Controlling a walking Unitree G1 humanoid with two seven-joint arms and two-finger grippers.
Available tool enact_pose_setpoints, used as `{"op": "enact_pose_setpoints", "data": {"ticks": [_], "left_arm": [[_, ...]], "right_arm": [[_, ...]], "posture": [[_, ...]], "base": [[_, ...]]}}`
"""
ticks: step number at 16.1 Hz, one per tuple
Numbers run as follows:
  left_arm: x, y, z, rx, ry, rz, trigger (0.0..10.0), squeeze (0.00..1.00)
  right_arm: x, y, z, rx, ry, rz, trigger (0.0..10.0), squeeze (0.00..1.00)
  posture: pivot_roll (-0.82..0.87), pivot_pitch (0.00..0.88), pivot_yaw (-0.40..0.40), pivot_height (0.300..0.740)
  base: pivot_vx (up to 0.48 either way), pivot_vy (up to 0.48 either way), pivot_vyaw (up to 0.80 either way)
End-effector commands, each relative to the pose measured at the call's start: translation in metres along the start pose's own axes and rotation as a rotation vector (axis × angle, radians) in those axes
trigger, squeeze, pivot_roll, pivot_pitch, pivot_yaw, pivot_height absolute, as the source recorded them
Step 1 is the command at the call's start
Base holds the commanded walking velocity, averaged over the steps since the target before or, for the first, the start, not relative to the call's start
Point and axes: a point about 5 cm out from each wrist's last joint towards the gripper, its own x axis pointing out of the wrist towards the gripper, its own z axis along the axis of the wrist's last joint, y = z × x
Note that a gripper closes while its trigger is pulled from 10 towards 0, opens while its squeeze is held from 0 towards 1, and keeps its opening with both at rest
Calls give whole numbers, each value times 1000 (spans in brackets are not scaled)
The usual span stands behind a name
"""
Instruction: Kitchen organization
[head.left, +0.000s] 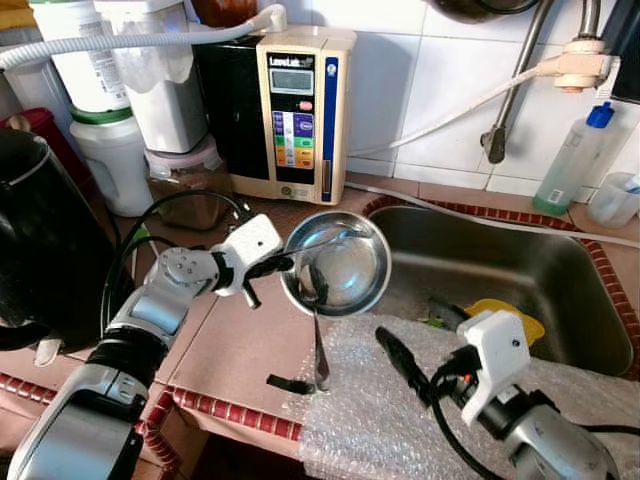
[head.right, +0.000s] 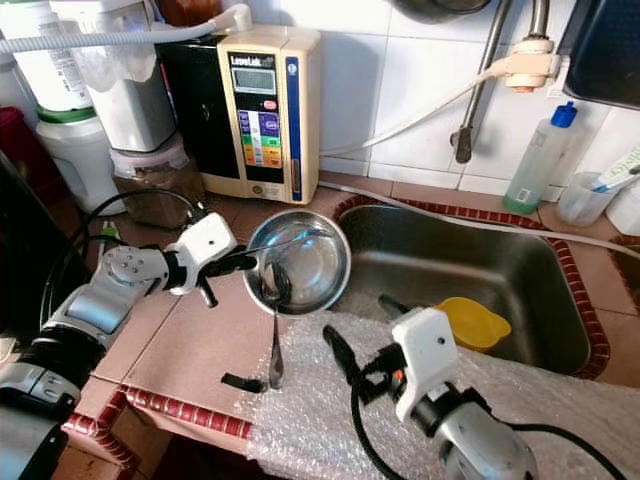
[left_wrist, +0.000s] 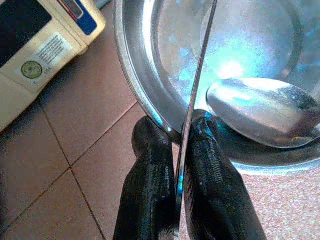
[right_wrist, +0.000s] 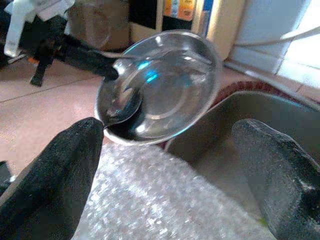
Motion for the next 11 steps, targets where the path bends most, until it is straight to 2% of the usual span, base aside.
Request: {"op": "enact_pose_setpoints", "data": {"ticks": [1,4,5,7,9,10,11], "left_arm": [[-1,-29,-61,-26,289,-93,4549,0],[-6,-24,-66,-18,302,-76,4941,0],[-7,-20,-64,-12,287,-49,5490,0],[-4,-8,-54,-105,211,79,4275,0],[-3,-4,-49,-146,175,132,4588,0],[-2,-4,-47,-162,166,138,7098,0],[-2,-4,-47,-157,160,154,7255,0]], "right_arm": [[1,-7,2,-20,-11,-33,10000,0],[3,-11,3,-30,-19,-51,10000,0],[4,-14,4,-41,-28,-69,10000,0],[6,-18,6,-44,-41,-90,10000,0],[9,-22,9,-50,-60,-119,10000,0],[11,-23,11,-54,-72,-130,10000,0],[13,-25,12,-56,-81,-143,10000,0]], "posture": [[37,56,46,740],[40,54,42,740],[40,54,41,740],[42,53,39,740],[43,51,37,740],[43,49,36,740],[43,48,35,740]], "base": [[0,0,0],[0,0,0],[0,0,0],[0,0,0],[0,0,0],[0,0,0],[0,0,0]]}}
